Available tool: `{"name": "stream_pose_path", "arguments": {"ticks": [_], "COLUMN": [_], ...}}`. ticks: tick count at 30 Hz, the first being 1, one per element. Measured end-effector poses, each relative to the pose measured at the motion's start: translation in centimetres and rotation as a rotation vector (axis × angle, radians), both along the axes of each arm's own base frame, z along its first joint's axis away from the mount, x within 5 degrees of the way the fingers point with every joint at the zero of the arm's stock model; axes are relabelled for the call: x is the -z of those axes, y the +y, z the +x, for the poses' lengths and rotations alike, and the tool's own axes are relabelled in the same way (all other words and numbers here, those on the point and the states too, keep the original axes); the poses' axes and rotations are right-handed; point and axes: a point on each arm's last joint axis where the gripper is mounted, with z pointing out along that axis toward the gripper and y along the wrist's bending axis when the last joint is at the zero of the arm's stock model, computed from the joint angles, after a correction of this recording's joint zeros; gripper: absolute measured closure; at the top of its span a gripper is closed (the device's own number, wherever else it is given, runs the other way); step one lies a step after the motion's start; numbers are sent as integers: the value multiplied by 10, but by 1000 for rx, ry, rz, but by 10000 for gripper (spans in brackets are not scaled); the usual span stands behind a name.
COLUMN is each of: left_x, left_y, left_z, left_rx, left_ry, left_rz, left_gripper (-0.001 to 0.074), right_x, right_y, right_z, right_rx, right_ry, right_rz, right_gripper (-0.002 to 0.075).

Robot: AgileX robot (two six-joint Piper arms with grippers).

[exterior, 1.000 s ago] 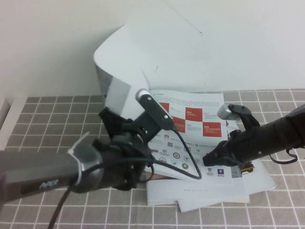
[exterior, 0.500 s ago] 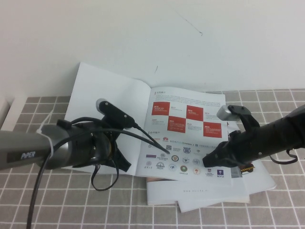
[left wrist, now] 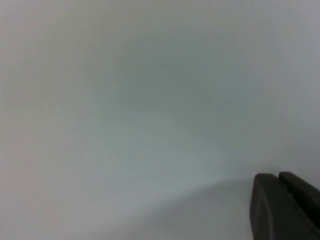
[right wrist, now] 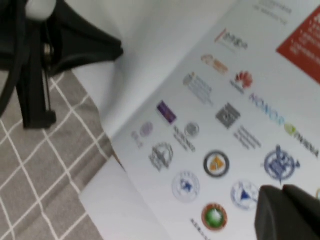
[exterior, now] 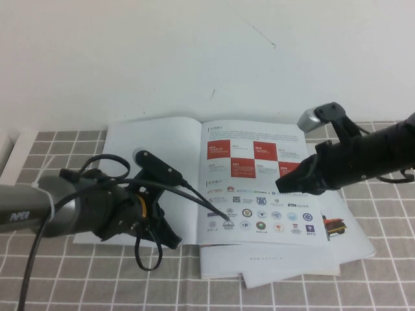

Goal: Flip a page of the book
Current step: Open the closed book

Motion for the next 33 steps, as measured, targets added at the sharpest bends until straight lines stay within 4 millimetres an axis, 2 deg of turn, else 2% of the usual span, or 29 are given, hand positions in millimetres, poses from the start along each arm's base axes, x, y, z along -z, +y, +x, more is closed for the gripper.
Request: {"name": "stream_pose_path", "arguments": {"ticks": [7,14,18,27,33], "left_x": [-1,-13,-21,-27,-31], "left_y": [-3,0,6,29,37], "left_z": [-31,-51,-58,-49,-46], "left_rx": [15,42,42,-27,-51], "left_ry": [54,105,147,136,116], "left_rz": [-94,-89,-73,-72,-79], "left_gripper": [740,740,740,739,739], "right_x": [-26,-31,-14,41,45], "right_y": [3,-1,-3,-2,-4], "right_z": [20,29,36,34,31], "right_rx": [7,28,50,-44,-76], "right_ry": [-112,-182,-184,-75,-45], "right_rz": [1,-57,-109,-260,-356], "right_gripper": [726,726,726,726,726]}}
